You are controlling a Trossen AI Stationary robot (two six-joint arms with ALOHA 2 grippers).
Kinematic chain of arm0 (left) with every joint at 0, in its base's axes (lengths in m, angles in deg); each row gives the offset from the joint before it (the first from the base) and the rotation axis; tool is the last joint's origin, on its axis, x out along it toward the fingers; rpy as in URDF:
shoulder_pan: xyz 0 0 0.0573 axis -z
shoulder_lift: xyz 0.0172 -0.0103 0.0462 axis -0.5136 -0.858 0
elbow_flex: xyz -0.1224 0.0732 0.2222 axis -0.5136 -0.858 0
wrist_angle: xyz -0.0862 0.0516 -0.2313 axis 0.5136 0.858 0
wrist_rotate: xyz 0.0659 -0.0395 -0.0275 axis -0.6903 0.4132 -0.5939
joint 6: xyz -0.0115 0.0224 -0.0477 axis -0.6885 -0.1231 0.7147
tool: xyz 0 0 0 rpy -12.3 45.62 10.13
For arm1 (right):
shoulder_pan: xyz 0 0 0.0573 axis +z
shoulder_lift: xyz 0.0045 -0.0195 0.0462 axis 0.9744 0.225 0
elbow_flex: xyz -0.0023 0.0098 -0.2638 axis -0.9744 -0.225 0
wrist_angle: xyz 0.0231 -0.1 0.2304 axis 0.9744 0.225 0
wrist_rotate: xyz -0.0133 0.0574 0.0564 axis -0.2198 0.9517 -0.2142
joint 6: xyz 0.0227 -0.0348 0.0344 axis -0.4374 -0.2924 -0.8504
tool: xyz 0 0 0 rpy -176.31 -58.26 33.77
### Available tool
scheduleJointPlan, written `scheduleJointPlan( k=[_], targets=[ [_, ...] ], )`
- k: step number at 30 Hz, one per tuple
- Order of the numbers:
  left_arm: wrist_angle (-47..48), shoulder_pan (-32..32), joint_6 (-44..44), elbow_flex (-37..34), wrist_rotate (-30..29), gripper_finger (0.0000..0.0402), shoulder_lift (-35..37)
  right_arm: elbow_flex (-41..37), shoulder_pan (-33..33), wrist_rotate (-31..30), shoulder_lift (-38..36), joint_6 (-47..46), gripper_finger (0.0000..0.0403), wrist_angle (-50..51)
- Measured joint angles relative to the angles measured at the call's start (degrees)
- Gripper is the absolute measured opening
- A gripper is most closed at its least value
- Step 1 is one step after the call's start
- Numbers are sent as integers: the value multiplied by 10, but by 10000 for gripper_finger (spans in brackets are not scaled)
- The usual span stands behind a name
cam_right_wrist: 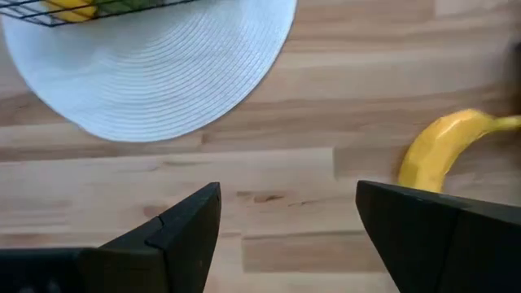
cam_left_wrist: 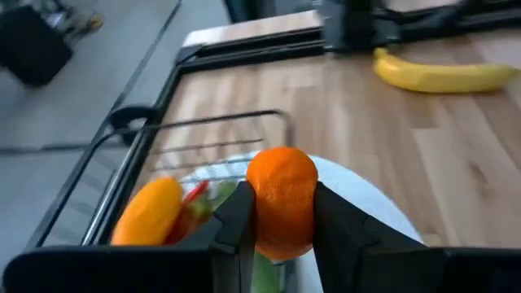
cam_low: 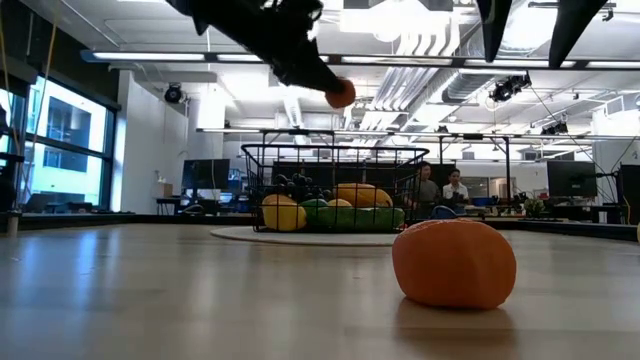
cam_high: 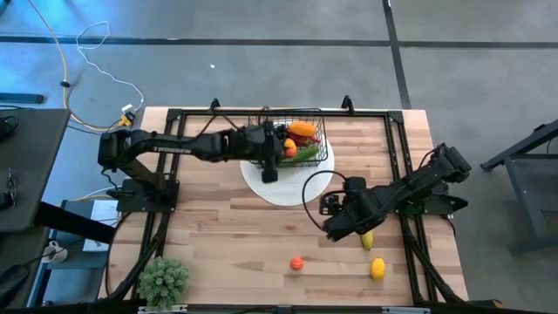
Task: Build produce basket
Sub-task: Put the left orange fruit into the black basket
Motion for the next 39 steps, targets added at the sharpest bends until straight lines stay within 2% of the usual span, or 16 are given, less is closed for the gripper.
scheduleJointPlan(
  k=[6, 16, 26, 32, 39],
  targets=[
    [17, -52, 53, 0, 11, 78, -1, 0, -35, 0, 0, 58, 266, 30],
    [96, -87, 47, 0, 20, 78, -8, 0, -131, 0, 0, 258, 266, 29],
    [145, -107, 35, 0, 19, 79, -56, 0, -217, 30, 0, 487, 266, 29],
    [158, -112, 34, 0, 21, 79, -84, 0, -248, 30, 0, 555, 266, 29],
    [165, -112, 30, 0, 26, 97, -92, 0, -258, 32, 0, 560, 266, 29]
  ],
)
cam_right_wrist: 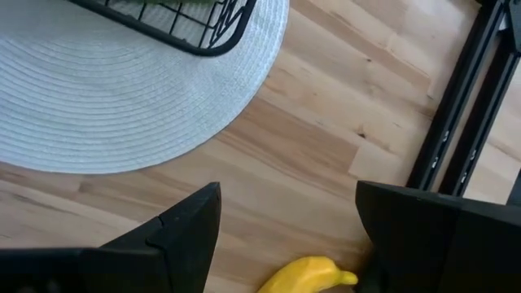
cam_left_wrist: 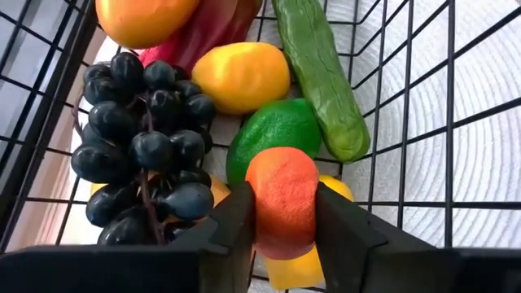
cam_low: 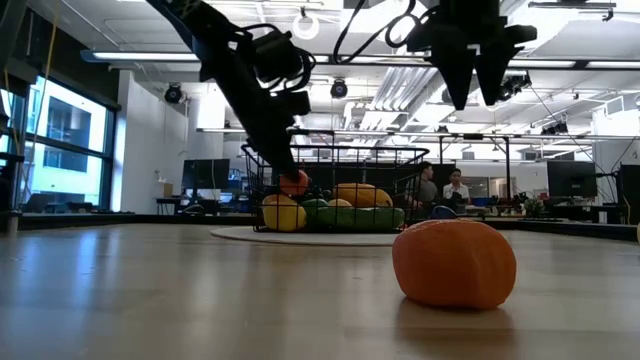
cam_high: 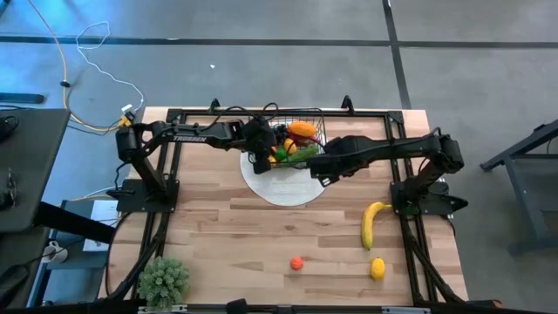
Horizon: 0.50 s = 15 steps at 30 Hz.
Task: Build produce basket
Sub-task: Put the left orange fruit into the black basket, then put the yellow lemon into the black basket
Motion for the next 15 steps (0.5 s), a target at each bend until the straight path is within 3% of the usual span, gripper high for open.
scheduleJointPlan(
  k=[6, 15],
  targets=[
    [0, 0, 0, 0, 0, 156, 2, 0, 16, 24, 0, -53, 266, 0],
    [3, 0, 0, 0, -2, 224, 2, 0, 97, 54, 0, -200, 266, 0]
  ],
)
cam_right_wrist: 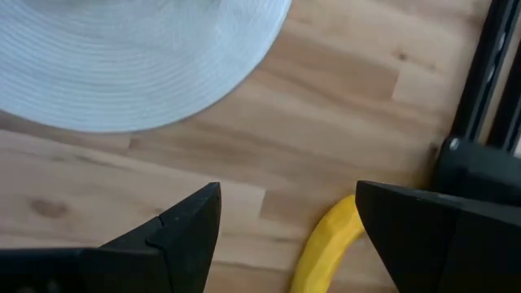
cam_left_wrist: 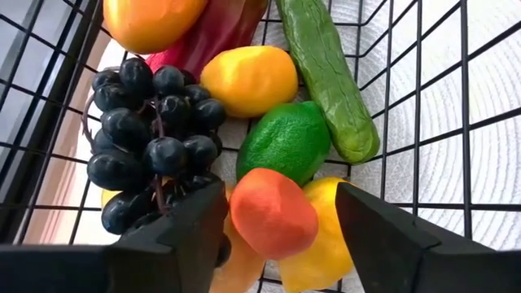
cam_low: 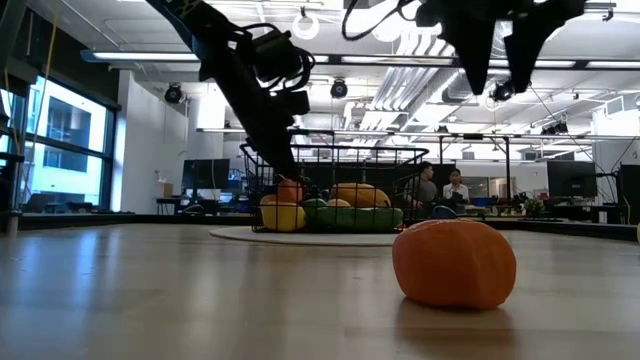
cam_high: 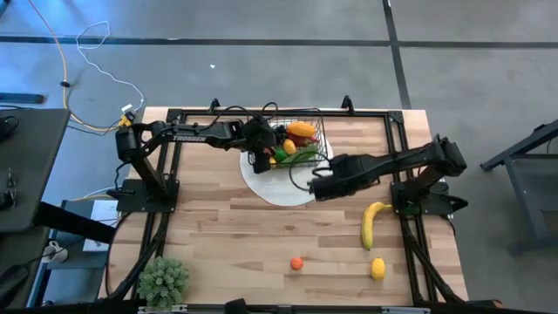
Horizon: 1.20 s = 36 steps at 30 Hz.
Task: Build produce basket
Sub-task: Put the yellow lemon into the black basket
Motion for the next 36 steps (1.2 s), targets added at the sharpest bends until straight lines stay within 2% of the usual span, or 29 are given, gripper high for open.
scheduleJointPlan(
  k=[9, 23, 27, 36],
  targets=[
    [0, 0, -51, 1, -35, 223, 5, 0, 92, 17, 0, -192, 266, 0],
    [0, -3, -56, 0, -39, 216, 70, 0, 234, 104, 43, -441, 266, -12],
    [0, -3, -42, 0, -38, 216, 102, 0, 264, 145, 59, -461, 266, -24],
    [-2, -3, -13, 0, -18, 216, 182, 0, 310, 176, 100, -471, 266, -64]
  ],
)
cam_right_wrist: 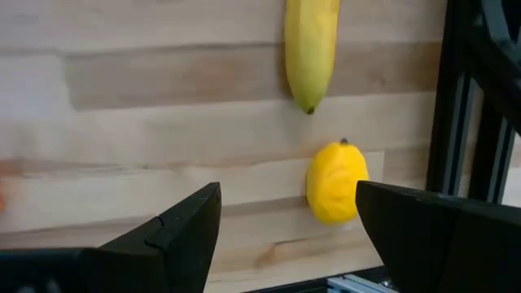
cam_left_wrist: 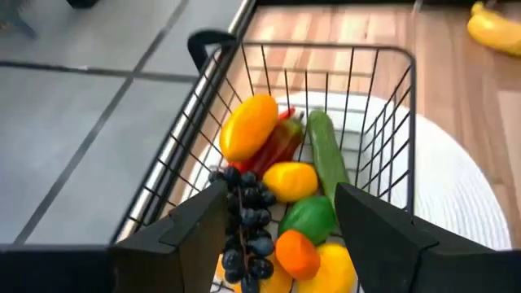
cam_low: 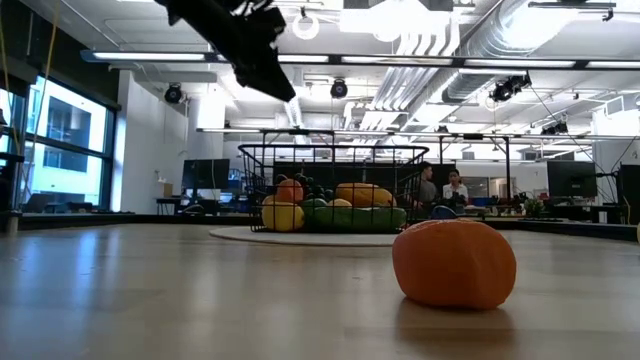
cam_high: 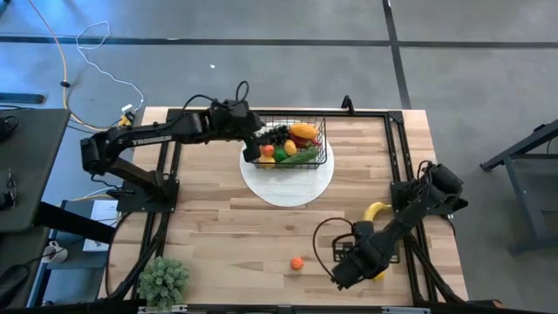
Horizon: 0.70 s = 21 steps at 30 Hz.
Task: Build produce basket
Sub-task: Put the yellow lemon into the black basket
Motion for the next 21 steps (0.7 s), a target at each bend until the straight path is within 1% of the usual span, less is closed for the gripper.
scheduleJointPlan(
  k=[2, 7, 14, 21],
  targets=[
    [0, 0, -1, 0, 1, 216, 13, 0, 10, 11, 12, 0, 266, -4],
    [0, 0, 0, 0, 0, 216, 30, 0, 33, 61, 38, -11, 266, -9],
    [1, 0, 2, 0, 1, 216, 32, 0, 52, 95, 79, -22, 266, -26],
    [1, 0, 2, 0, 1, 216, 32, 0, 60, 149, 118, -30, 266, -33]
  ],
)
